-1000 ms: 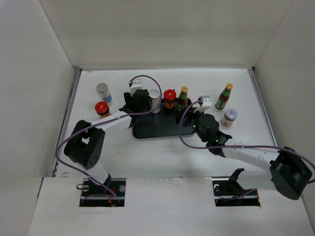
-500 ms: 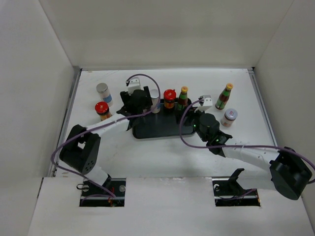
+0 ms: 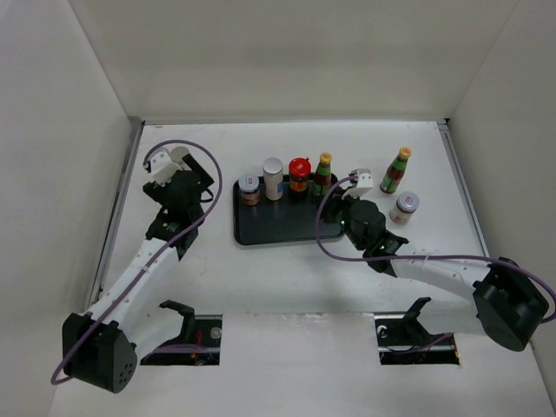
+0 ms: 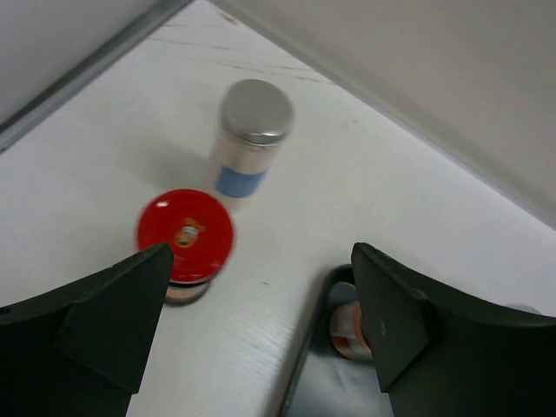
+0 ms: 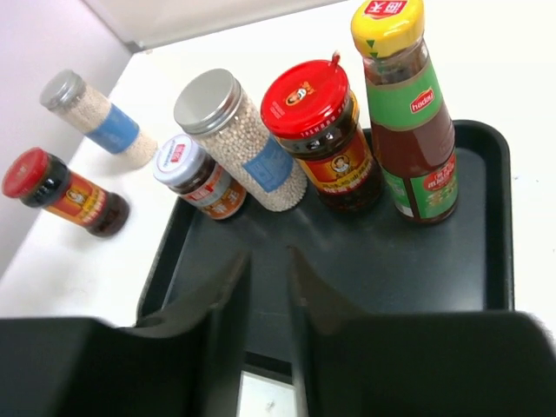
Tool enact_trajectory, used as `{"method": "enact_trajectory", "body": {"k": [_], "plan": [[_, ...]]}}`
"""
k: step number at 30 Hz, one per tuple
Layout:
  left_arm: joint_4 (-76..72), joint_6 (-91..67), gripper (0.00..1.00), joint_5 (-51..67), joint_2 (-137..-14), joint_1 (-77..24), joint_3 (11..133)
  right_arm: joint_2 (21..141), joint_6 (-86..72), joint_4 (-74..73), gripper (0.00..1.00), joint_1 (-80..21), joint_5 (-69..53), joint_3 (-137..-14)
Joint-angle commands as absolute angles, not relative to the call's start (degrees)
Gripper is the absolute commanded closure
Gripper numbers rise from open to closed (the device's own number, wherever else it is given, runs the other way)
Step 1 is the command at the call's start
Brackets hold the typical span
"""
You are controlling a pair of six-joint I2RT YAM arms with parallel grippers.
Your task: Organize the condiment bottles
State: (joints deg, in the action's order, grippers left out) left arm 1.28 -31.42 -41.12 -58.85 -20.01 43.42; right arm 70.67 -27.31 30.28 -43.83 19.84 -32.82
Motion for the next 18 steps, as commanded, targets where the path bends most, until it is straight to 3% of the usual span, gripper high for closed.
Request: {"method": "enact_trajectory", "body": {"k": [1, 4, 7, 9, 18], "plan": [[5.7, -35.6, 0.15, -42.0, -59.0, -15.2, 41.2, 71.0, -27.6, 31.6, 0.74, -43.5, 19.1, -34.1], [5.9, -36.2, 0.15, -39.3, -61.3, -12.5, 41.3, 71.0, -28.0, 31.5, 0.69, -43.5, 18.8, -34.1], [4.3, -36.4, 0.14, -38.7, -63.7, -10.4, 40.6, 70.5, -27.5, 32.0, 0.51, -43.5, 18.8, -33.8], [2.8, -35.5, 0.14, -36.0, -66.8, -9.3, 41.7, 70.8, -27.7, 32.0, 0.45, -43.5, 18.8, -33.8], [-1.1, -35.6, 0.14, -33.9, -74.2, -7.0, 43.4, 72.5, -27.3, 31.5, 0.37, -44.5, 17.9, -34.9]]}}
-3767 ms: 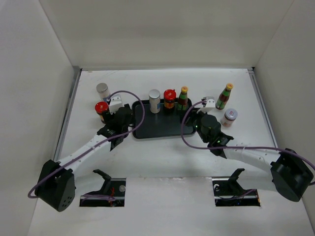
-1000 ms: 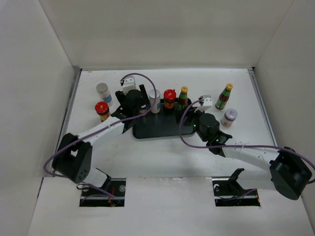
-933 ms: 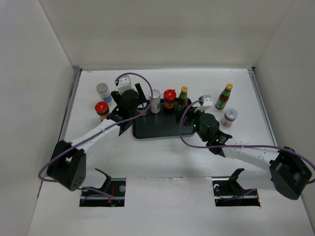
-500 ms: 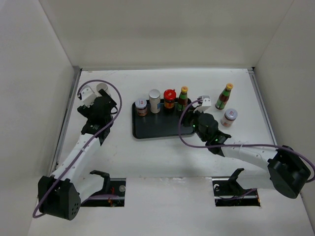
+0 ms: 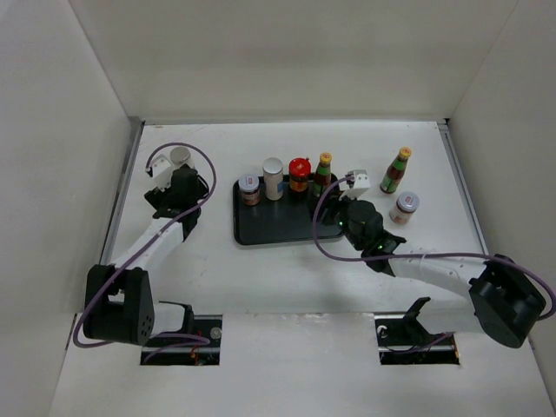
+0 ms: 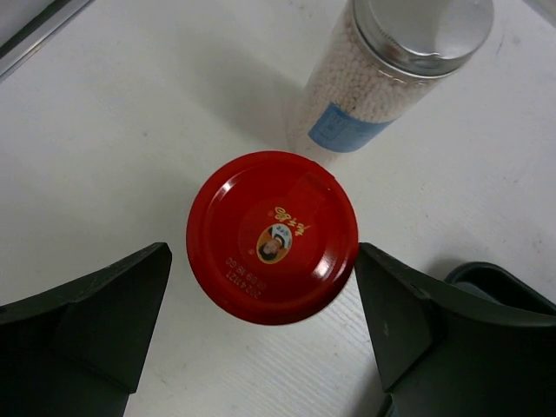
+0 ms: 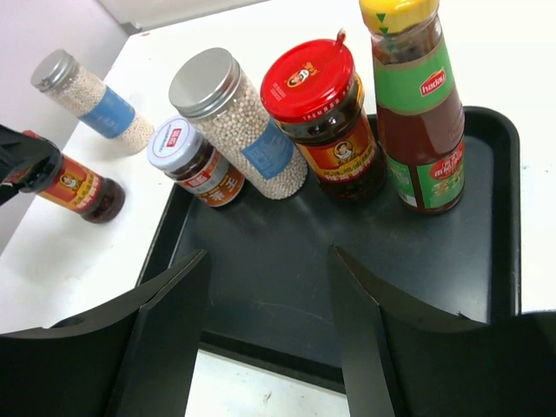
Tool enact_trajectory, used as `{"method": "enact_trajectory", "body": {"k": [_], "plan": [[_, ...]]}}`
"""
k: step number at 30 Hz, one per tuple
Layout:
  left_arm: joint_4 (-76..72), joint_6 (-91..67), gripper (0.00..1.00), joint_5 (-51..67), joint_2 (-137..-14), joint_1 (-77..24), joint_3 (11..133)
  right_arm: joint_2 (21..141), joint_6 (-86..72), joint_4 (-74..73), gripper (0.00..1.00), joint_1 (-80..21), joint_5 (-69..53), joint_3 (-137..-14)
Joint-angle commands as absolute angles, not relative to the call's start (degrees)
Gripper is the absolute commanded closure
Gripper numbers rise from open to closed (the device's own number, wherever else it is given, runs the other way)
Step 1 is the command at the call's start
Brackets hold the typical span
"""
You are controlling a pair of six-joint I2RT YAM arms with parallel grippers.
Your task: Organize the condiment bottles
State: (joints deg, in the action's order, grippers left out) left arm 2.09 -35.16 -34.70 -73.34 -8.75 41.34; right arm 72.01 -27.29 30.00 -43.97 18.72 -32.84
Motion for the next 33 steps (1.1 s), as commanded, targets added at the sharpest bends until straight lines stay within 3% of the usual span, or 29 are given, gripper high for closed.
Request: {"method": "enact_trajectory", "body": {"k": [1, 4, 11, 16, 26, 33], "plan": [[-1.8, -35.8, 0.14, -33.8, -74.5, -6.8, 43.1, 72.6, -27.3, 31.5, 0.37, -44.5, 17.8, -34.9], [-4.3, -35.4, 0.2, -34.3, -75.4, -6.6, 42.0, 72.5, -26.7, 31.6, 0.36, -44.7, 17.8, -35.2], [-8.5, -34.2, 0.46, -34.5, -75.7, -6.6, 39.7, 72.8, -26.5, 31.5, 0.36, -44.7, 17.9, -35.2], [-7.8, -33.6, 0.59, -34.3, -71.8, -8.0, 39.4, 72.9, -27.0, 31.5, 0.36, -44.7, 17.8, -34.9], [0.3, -31.2, 0.63, -37.4, -55.7, -19.9, 41.0, 71.5, -27.2, 32.3, 0.35, -44.3, 18.4, -34.0], [3.9, -33.9, 0.63, -38.6, -57.0, -36.0, 44.4, 69.2, -29.7, 33.2, 0.33, -41.5, 18.6, -31.9]]}}
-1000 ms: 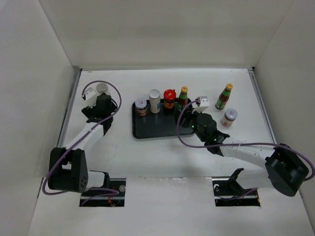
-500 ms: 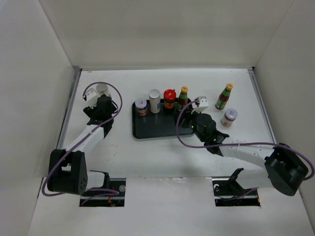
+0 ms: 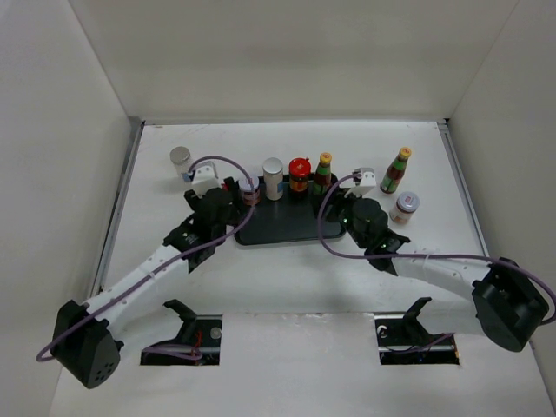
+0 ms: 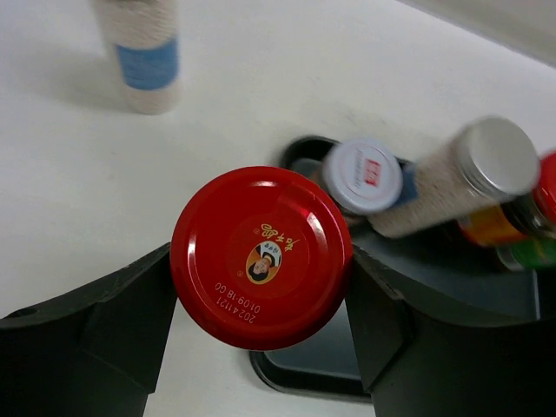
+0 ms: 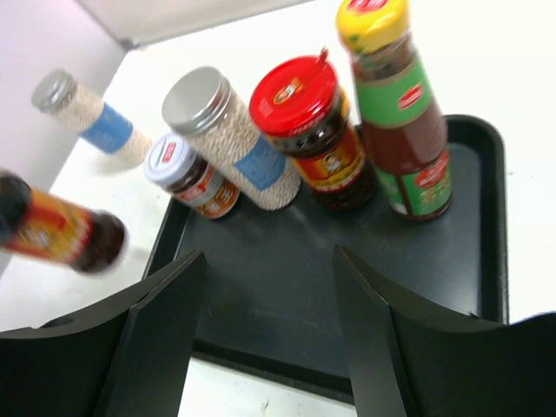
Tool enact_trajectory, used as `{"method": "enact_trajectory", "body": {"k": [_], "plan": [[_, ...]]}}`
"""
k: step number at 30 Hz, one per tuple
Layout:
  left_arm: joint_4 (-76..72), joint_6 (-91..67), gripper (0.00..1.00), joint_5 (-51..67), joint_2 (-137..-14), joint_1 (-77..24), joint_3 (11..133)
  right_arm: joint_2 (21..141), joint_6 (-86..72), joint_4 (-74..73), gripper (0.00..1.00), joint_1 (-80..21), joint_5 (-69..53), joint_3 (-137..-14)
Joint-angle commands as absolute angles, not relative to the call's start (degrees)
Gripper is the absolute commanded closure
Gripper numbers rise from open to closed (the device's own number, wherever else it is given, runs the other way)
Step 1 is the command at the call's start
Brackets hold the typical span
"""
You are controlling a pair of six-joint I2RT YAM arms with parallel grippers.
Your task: Organize the condiment bottles
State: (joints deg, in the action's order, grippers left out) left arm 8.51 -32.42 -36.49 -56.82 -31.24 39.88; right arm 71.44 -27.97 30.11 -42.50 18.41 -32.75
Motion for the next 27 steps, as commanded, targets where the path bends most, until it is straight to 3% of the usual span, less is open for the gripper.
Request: {"method": "enact_trajectory", "body": {"k": [1, 7, 20, 22, 27], "plan": [[2.9, -34.5, 0.63, -38.7, -58.6, -38.2, 44.7, 68.9, -29.8, 33.2, 0.32, -41.5, 19.0, -31.7], [-6.5, -32.9, 0.62, -37.8, -68.7, -45.4, 49.3, 70.0, -31.4, 32.7, 0.31, -39.5, 18.3, -31.7], [-14.6, -30.9, 0.62, -35.9, -84.3, -49.0, 51.7, 70.2, -32.5, 33.2, 0.31, -37.5, 18.3, -30.8], [-14.6, -30.1, 0.58, -36.6, -85.1, -49.5, 51.7, 70.1, -32.2, 32.7, 0.31, -37.7, 18.5, -31.1], [-12.1, -28.2, 0.35, -37.8, -85.3, -51.1, 52.6, 69.3, -32.6, 32.7, 0.29, -36.7, 18.8, -30.5]]}}
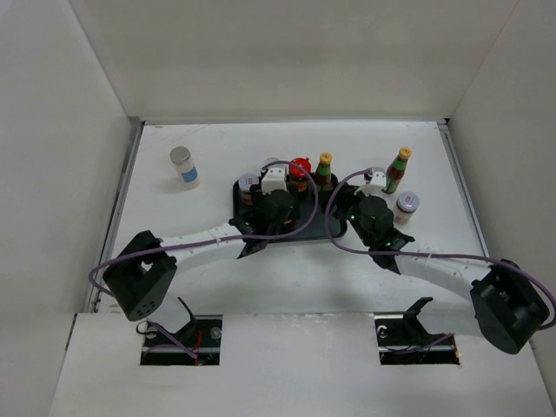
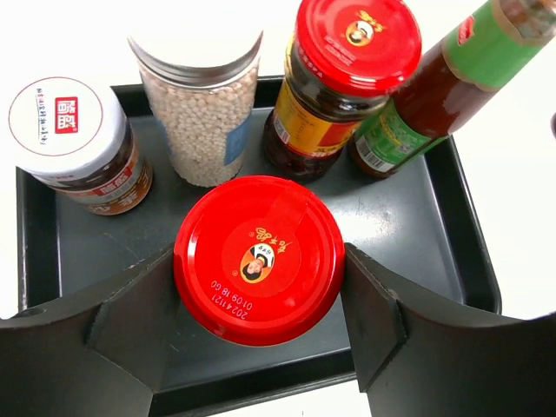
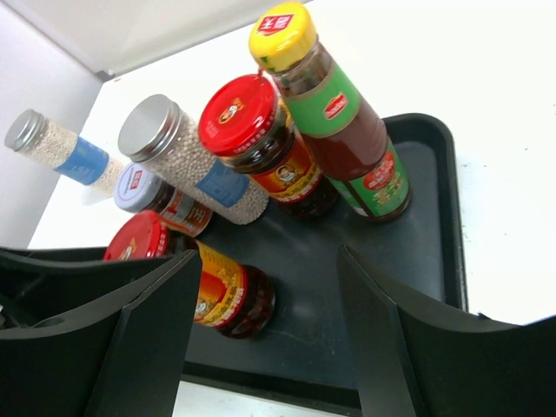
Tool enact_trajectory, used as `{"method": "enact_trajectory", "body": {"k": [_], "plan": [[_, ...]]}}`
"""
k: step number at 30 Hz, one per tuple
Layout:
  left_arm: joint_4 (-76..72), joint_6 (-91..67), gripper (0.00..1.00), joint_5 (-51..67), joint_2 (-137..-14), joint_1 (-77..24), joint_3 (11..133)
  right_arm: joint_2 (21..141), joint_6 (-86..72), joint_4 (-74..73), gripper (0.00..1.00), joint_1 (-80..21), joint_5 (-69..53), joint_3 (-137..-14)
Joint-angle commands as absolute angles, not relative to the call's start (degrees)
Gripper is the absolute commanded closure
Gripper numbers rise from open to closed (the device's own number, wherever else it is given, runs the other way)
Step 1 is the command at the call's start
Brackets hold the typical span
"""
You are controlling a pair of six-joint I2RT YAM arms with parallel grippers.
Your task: Organize the condiment bottles
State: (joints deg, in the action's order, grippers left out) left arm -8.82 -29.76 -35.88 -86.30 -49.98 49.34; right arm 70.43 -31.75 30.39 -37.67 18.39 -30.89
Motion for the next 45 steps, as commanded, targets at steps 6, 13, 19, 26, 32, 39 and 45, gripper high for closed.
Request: {"method": "enact_trajectory", "body": {"k": [6, 13, 19, 26, 32, 39, 45], "plan": [[-10.2, -25.3, 0.32, -40.2, -83.8, -52.7, 52.1, 68.6, -32.6, 32.5, 0.29, -36.4, 19.0, -30.3], [-6.8, -25.1, 0.34, -41.3, -81.9, -52.5, 51.9, 68.9, -32.9, 31.6, 0.27, -36.3, 19.1, -30.8], [-6.1, -24.1, 0.14, -42.4, -78.7, -52.6, 50.7, 68.3, -32.8, 31.1, 0.23, -36.3, 19.2, -30.8], [-9.8, -22.8, 0.11, -42.1, -72.9, -48.0, 51.1, 68.1, -32.5, 31.1, 0.22, -36.0, 19.4, -30.8], [-10.0, -22.4, 0.12, -38.2, -75.5, -33.6, 57.3, 67.9, -32.9, 31.5, 0.22, -36.1, 19.3, -30.7], [-7.8, -24.6, 0.12, -38.4, -85.2, -18.8, 63.8, 67.2, -32.4, 32.0, 0.21, -36.6, 19.2, -30.4], [-0.6, -26.8, 0.11, -36.9, -91.7, -10.2, 68.6, 68.3, -32.4, 32.0, 0.19, -36.9, 18.9, -30.8]]}}
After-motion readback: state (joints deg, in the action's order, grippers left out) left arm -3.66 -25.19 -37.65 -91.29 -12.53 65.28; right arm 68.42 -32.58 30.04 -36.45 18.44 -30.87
